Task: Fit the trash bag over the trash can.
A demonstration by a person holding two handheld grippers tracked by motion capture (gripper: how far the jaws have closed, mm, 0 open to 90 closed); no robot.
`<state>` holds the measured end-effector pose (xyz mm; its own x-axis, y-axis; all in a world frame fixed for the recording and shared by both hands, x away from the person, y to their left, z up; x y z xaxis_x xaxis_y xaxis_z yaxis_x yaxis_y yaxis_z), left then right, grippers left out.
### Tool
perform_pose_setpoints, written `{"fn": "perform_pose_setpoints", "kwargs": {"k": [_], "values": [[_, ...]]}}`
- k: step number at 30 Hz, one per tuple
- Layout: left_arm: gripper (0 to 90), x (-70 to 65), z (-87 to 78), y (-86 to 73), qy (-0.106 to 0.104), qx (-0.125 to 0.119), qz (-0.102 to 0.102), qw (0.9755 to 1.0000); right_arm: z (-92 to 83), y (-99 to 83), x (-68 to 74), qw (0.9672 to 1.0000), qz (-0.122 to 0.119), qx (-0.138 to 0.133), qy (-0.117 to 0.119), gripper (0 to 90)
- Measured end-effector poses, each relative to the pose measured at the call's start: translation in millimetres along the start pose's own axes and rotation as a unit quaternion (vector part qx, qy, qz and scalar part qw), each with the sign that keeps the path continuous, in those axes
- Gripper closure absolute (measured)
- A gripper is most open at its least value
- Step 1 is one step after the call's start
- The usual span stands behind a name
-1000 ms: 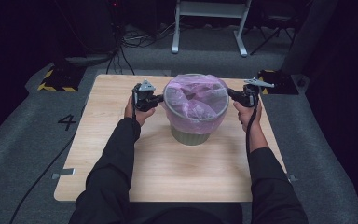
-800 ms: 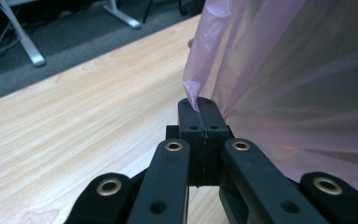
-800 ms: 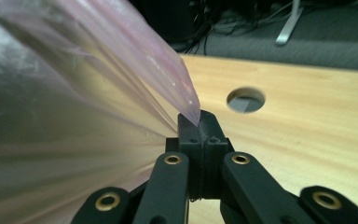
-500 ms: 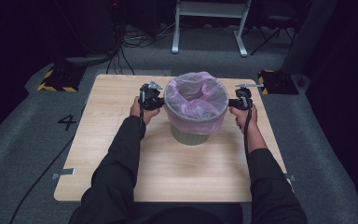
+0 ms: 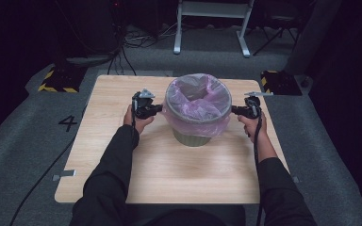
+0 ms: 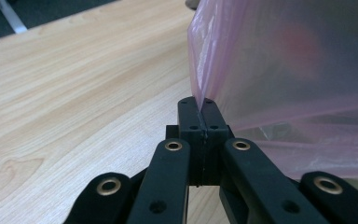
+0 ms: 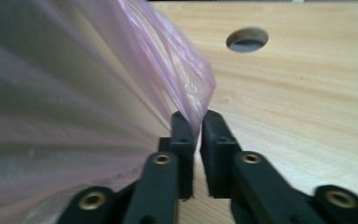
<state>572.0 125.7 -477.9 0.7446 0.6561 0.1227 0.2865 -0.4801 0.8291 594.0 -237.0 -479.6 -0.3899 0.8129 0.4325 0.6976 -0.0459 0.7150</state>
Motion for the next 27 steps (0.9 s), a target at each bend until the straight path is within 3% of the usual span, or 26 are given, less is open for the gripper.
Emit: {"fn": "perform_pose_setpoints", "kwargs": {"k": [2, 5, 10, 14, 20, 24, 27], "values": [[68.5, -0.1, -10.8, 1.8, 0.002, -0.022, 0.001, 0.9998, -9.0, 2.4, 0.9, 0.9998, -0.013, -0.011, 0.005, 70.8], [55.9, -2.6, -30.5, 3.5, 0.005, -0.044, 0.022, 0.9988, -26.2, 6.6, 2.8, 0.9988, -0.037, -0.032, 0.005, 58.7], [37.4, -24.4, -56.8, 5.0, -0.018, -0.07, 0.065, 0.9953, -52.8, 1.5, 10.9, 0.9941, -0.102, -0.033, 0.019, 43.9], [27.1, -52.5, -65.0, 6.2, -0.043, -0.073, 0.104, 0.9909, -69.0, -13.4, 26.4, 0.9853, -0.167, -0.021, 0.031, 35.7], [22.6, -75.8, -62.9, 13.6, -0.06, -0.078, 0.123, 0.9876, -78.2, -36.2, 59.6, 0.9682, -0.243, -0.01, 0.058, 27.8], [25.7, -83.6, -56.3, 17.7, -0.061, -0.073, 0.137, 0.986, -77.8, -47.2, 78.9, 0.9557, -0.287, -0.008, 0.064, 27.5], [38.3, -85.0, -50.4, 18.8, -0.043, -0.063, 0.147, 0.9863, -76.5, -50.7, 89.2, 0.9513, -0.303, -0.015, 0.057, 34.0]]}}
Point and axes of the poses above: each handheld gripper's, and its own axes: z roughly forward along the jaws, y roughly out of its top, x roughly to its left, the point moved 6 cm from there along z, roughly forward along the jaws, and after that the axes turned 13 degrees about z, right-handed, at the moved point
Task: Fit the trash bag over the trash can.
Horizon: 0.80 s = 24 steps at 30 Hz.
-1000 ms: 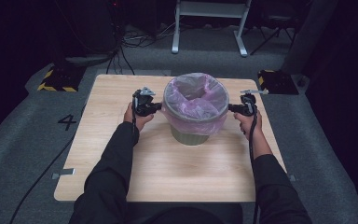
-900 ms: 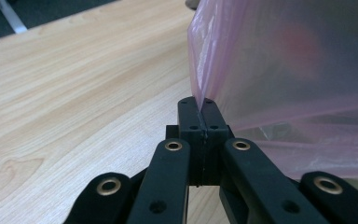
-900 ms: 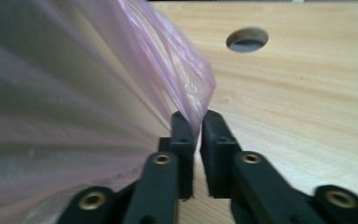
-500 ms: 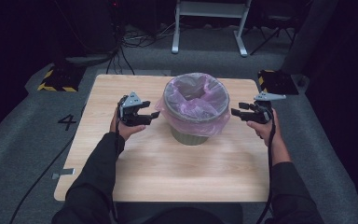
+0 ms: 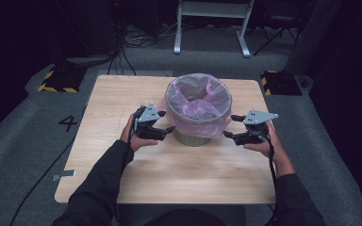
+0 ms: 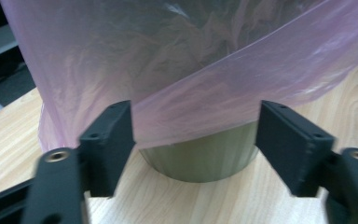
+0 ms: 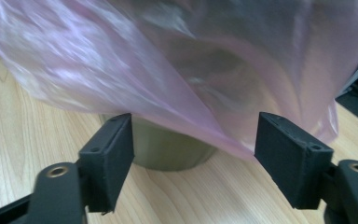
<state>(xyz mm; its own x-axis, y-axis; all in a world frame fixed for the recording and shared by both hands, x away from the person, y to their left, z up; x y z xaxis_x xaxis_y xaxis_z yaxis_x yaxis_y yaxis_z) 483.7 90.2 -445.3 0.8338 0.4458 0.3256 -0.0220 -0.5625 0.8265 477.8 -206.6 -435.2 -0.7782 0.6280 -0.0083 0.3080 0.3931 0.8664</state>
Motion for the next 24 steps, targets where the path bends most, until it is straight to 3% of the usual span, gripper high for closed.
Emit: {"fn": "perform_pose_setpoints", "kwargs": {"k": [2, 4, 6, 8, 13, 18, 21, 24], "values": [[49.7, 0.7, 3.1, -0.4, 0.004, 0.005, 0.006, 1.0, 1.8, 1.7, 6.5, 0.9999, -0.008, -0.009, 0.006, 49.9], [64.5, -0.1, 5.7, -1.4, -0.007, 0.006, 0.012, 0.9999, 3.8, 1.5, 14.1, 0.9993, -0.029, -0.012, 0.022, 66.5], [78.5, -1.3, 8.0, -3.4, -0.014, 0.01, 0.019, 0.9997, 6.3, -0.1, 18.4, 0.9987, -0.044, -0.01, 0.025, 77.6], [89.2, -4.4, 10.1, -6.1, -0.036, 0.006, 0.021, 0.9991, 8.2, -2.5, 21.0, 0.9983, -0.045, -0.009, 0.037, 86.6], [90.0, -12.7, 16.7, -19.0, -0.05, 0.041, 0.04, 0.9971, 12.8, -12.8, 20.9, 0.9981, -0.034, 0.006, 0.051, 90.0], [90.0, -12.2, 17.7, -26.4, -0.052, 0.04, 0.023, 0.9976, 22.3, -26.3, 16.5, 0.9982, -0.021, 0.035, 0.044, 90.0], [90.0, -13.4, 16.9, -30.1, -0.053, 0.044, 0.023, 0.9974, 26.2, -30.1, 13.0, 0.9981, -0.006, 0.043, 0.043, 90.0], [89.3, -13.0, 14.3, -36.5, -0.05, 0.048, 0.016, 0.9974, 33.4, -36.7, 6.6, 0.9975, -0.002, 0.065, 0.026, 89.0]]}}
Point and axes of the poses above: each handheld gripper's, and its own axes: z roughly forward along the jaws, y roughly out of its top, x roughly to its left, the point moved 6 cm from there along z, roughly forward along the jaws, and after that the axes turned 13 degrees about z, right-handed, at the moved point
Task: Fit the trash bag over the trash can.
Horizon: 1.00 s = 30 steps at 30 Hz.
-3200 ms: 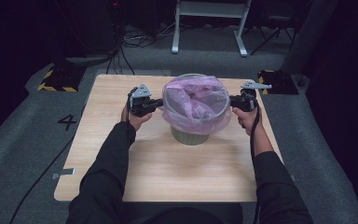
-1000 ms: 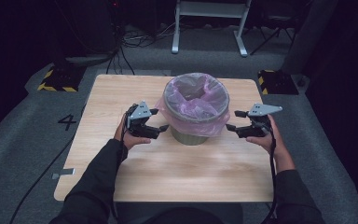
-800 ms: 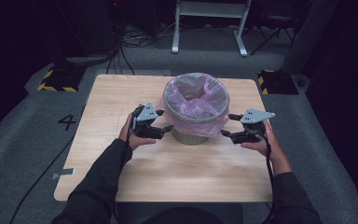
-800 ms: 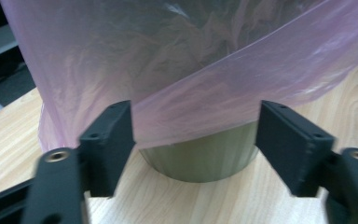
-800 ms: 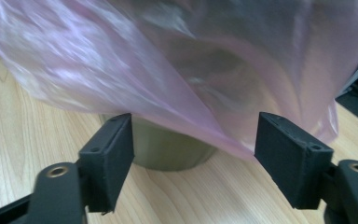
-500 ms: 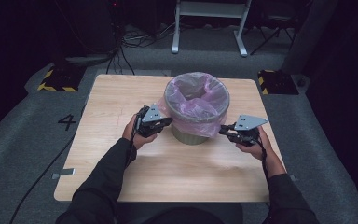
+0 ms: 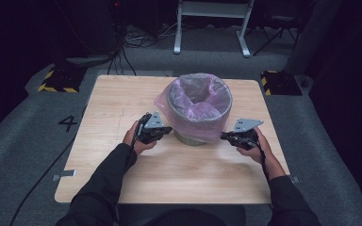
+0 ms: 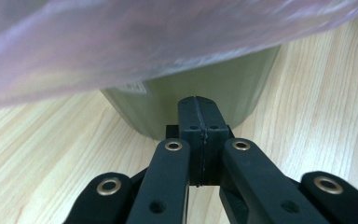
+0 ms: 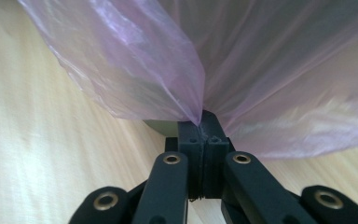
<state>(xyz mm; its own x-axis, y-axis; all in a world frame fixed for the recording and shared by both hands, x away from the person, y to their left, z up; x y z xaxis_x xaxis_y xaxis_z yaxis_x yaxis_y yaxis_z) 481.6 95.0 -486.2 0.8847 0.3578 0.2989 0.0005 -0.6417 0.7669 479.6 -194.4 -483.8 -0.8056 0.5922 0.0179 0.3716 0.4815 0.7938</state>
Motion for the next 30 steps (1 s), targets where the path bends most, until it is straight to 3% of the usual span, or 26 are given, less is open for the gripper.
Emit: {"fn": "perform_pose_setpoints", "kwargs": {"k": [4, 9, 13, 15, 17, 20, 26, 30], "values": [[79.8, -0.4, -7.5, -9.0, 0.009, 0.001, -0.011, 0.9999, 2.9, -1.9, -6.6, 0.9996, 0.026, -0.009, 0.002, 83.6], [55.5, 0.0, -21.5, -18.7, 0.02, 0.009, -0.033, 0.9992, -7.6, 2.2, -4.8, 0.9989, 0.034, -0.031, 0.014, 69.2], [35.7, -3.8, -31.5, -27.4, 0.023, 0.026, -0.05, 0.9981, -18.8, 0.9, -3.4, 0.9982, 0.04, -0.04, 0.022, 62.5], [30.3, -7.0, -35.8, -31.5, 0.023, 0.028, -0.053, 0.9979, -23.8, -0.5, -3.6, 0.9977, 0.045, -0.045, 0.021, 61.6], [26.6, -8.8, -40.1, -36.4, 0.028, 0.035, -0.059, 0.9972, -27.5, -1.8, -4.4, 0.9976, 0.046, -0.048, 0.017, 60.4], [22.3, -14.0, -44.4, -43.8, 0.014, 0.032, -0.077, 0.9964, -31.1, -2.9, -6.0, 0.9972, 0.051, -0.052, 0.016, 59.1], [18.2, -25.5, -50.9, -64.2, 0.016, 0.053, -0.081, 0.9952, -35.5, -2.7, -7.9, 0.9963, 0.061, -0.06, 0.01, 53.9], [16.3, -33.2, -52.4, -77.5, 0.021, 0.081, -0.079, 0.9934, -39.6, -0.2, -9.0, 0.9953, 0.071, -0.067, 0.003, 49.4]]}}
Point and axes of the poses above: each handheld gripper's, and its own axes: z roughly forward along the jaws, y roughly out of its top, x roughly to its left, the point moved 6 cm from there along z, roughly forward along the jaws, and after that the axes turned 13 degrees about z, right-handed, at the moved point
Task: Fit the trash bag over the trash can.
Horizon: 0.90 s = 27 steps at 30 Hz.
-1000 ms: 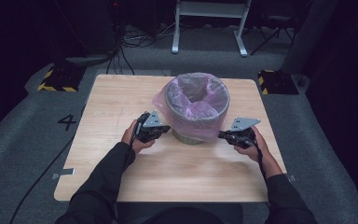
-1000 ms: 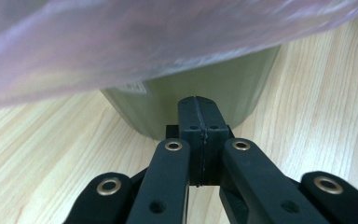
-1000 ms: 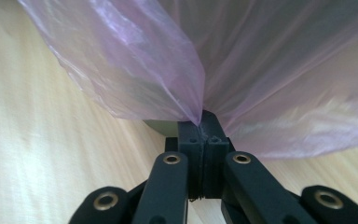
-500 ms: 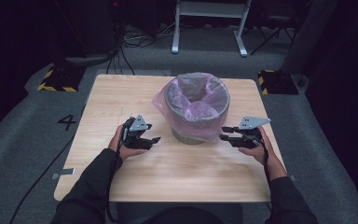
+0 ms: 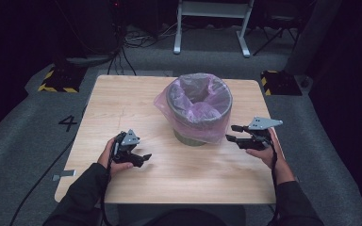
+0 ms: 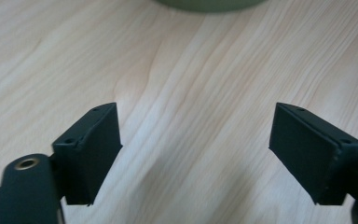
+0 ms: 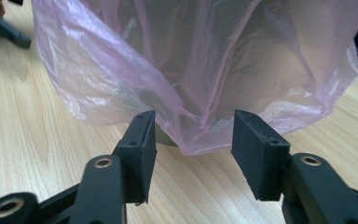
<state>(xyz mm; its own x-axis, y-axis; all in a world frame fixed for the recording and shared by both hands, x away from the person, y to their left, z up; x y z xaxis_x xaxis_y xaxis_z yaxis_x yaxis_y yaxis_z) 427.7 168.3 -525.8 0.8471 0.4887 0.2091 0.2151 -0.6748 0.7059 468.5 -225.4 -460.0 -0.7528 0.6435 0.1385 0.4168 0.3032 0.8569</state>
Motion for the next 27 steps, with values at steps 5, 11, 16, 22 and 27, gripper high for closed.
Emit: {"fn": "perform_pose_setpoints", "kwargs": {"k": [5, 11, 16, 22, 27], "values": [[17.0, -5.5, -3.5, -9.9, 0.001, 0.002, -0.009, 1.0, -6.9, 4.3, 2.1, 0.9999, 0.002, -0.013, 0.001, 47.6], [16.5, -9.2, -3.7, -18.1, 0.005, 0.011, -0.014, 0.9998, -14.1, 8.3, 3.0, 0.9997, 0.007, -0.023, -0.007, 41.5], [16.8, -10.3, -3.3, -24.0, 0.001, 0.022, -0.024, 0.9995, -18.5, 11.4, 2.3, 0.9993, 0.012, -0.033, -0.015, 37.4], [16.5, -8.7, -3.8, -28.7, -0.002, 0.019, -0.039, 0.9991, -21.4, 15.4, 1.2, 0.9986, 0.019, -0.043, -0.026, 29.4], [15.9, -7.7, -3.3, -28.9, -0.003, 0.017, -0.035, 0.9992, -23.4, 19.5, -0.9, 0.9969, 0.041, -0.061, -0.028, 23.6]]}}
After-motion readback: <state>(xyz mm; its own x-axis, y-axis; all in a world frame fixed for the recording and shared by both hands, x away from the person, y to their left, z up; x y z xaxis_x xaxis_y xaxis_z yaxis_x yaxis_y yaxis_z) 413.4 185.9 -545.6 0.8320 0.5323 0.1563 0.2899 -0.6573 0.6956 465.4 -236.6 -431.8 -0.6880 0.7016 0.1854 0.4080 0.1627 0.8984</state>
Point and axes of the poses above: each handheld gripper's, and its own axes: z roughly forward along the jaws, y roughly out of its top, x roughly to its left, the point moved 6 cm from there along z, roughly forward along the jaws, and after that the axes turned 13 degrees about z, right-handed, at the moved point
